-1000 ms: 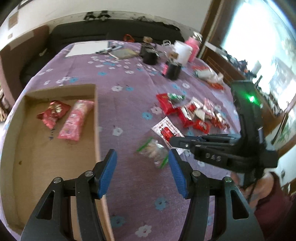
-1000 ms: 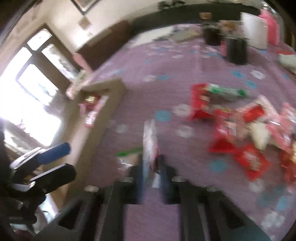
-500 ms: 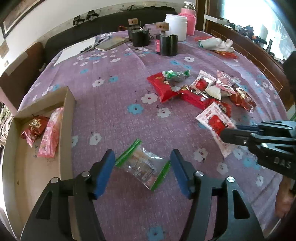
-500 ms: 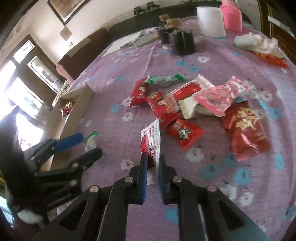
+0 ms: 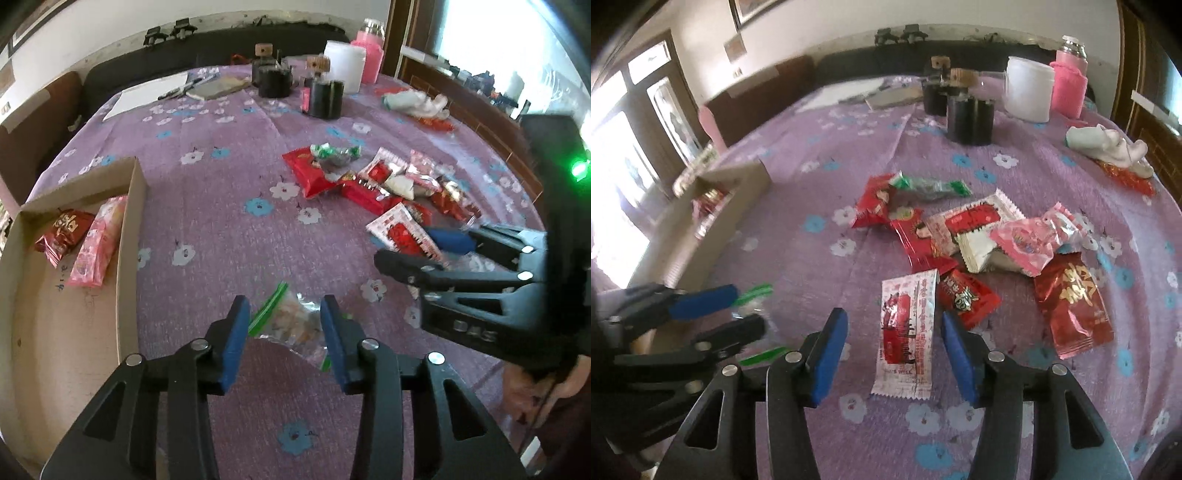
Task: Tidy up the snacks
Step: 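Lower the clear bag into the box and open the left tool while the right tool holds the packet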
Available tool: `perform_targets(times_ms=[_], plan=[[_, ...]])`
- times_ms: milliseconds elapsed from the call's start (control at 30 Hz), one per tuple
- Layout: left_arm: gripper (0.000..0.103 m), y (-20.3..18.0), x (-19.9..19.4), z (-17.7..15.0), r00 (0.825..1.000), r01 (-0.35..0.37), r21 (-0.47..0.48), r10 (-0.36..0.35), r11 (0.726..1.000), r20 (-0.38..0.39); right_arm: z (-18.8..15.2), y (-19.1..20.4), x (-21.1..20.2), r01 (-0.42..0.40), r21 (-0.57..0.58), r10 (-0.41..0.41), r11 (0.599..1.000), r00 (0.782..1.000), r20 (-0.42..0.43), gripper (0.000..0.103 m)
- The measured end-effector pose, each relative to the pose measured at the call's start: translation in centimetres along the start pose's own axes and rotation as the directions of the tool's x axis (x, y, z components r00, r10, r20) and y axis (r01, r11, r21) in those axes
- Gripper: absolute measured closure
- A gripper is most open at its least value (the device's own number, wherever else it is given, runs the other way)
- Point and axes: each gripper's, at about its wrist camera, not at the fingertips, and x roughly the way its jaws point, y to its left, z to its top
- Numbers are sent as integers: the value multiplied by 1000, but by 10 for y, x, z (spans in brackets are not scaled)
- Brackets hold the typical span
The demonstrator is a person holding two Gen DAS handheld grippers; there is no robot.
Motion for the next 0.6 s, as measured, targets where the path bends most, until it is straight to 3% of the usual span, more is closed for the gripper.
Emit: perform_targets(times_ms=[67,133,233,300,333,367,600], plan=[[43,1,1,0,1000,-22,3,22,1000,-2,-3,0,2,44,-7,-44,999,999,6,78],[31,-1,4,-1,999,-42,26,42,999,5,-4,-3,-1,9,9,-9,1000,1000,-12,87],[30,-6,16,-3,998,-60,56,62,997,-24,-10,-6,-4,-3,23,3,1000,1000,-21,87],[41,-10,19,-6,999,-32,63,34,997,-25,-15,-5,-8,-1,24,2,1000,1000,-20,87],[72,-15,16,-7,1000,-12,84,13,996,-11,-17,-5,-9,-2,23,2,1000,1000,-20,87],[88,-17,13,-7,1000,6,84,-5,996,-18,-20,-6,-11,-5,25,6,1000,1000,-20,87],[88,-10,-9,-10,997,72,10,-72,997,14,-29,-14,-31,-42,60,42,997,999,2,88]])
